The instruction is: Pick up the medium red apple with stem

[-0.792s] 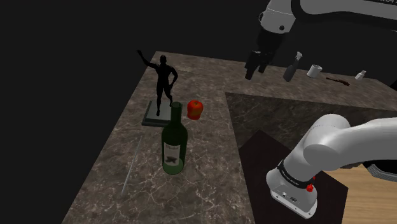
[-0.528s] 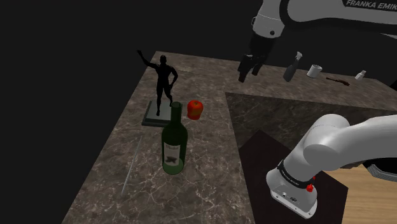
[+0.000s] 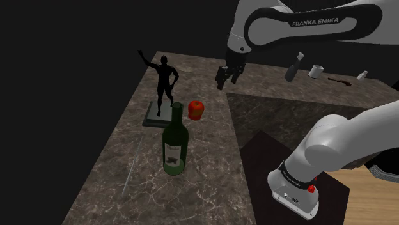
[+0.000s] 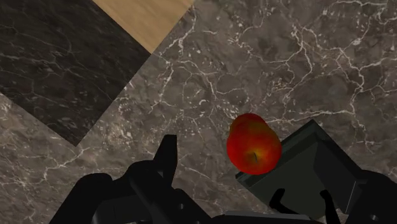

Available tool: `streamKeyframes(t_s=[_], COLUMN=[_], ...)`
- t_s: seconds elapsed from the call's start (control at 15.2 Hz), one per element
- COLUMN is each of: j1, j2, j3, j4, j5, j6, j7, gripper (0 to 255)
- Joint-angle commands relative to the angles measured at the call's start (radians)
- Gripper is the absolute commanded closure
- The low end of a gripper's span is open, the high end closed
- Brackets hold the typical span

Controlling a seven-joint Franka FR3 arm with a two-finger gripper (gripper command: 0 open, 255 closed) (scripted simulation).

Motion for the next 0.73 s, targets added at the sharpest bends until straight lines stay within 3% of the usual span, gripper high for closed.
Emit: streamKeyframes(t_s=[0.0, 0.66], j1=[-0.001, -0.008], j2=[0.071, 0.441], j3=[0.012, 0.055], j4=[0.010, 0.151], j5=[-0.002, -0.056], j6=[0.069, 0.319], j7=[0.015, 0.095], gripper=[0, 0])
